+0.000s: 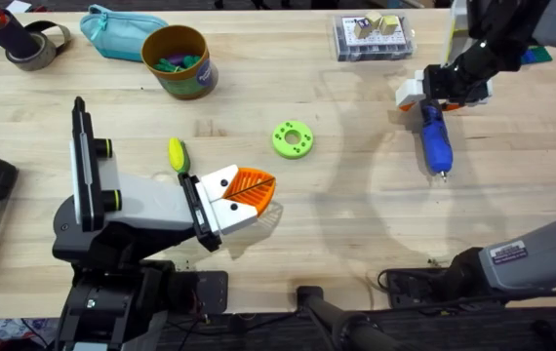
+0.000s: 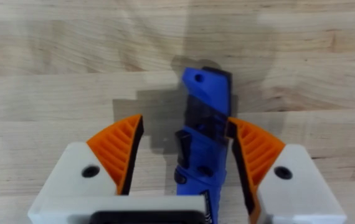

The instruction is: Pick up the gripper from the table and insert it into the empty holder that is missing its gripper. Then pick up a screw, insert it into the mounting hole, and use the screwdriver to tighten it. Finally, clean up the table by picking up the vegetable and placing it into the bucket.

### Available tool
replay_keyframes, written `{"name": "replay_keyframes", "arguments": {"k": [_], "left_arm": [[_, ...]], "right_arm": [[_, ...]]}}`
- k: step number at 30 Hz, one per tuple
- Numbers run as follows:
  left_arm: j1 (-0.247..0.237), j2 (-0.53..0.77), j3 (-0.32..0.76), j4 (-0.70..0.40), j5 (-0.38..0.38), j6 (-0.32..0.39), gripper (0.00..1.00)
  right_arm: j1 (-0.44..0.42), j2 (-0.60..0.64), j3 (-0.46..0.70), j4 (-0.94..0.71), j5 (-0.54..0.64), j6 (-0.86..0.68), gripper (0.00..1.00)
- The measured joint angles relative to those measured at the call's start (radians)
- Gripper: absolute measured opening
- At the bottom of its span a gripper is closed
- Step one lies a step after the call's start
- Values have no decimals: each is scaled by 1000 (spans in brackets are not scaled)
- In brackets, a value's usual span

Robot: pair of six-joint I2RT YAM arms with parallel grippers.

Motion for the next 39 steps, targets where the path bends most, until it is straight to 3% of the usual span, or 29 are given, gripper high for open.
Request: {"name": "replay_keyframes", "arguments": {"k": [8,21,33,39], "left_arm": [[0,0,0,6,-8,-1,13],[0,0,0,8,-17,-1,13],[0,0,0,8,-20,-1,13],[0,0,0,8,-20,-1,13]], "right_arm": [[-1,-1,24,-89,4,-11,839],[-1,-76,354,-340,-42,-64,839],[-3,-111,358,-462,-128,-177,839],[-21,-257,231,-436,-151,-195,839]]}}
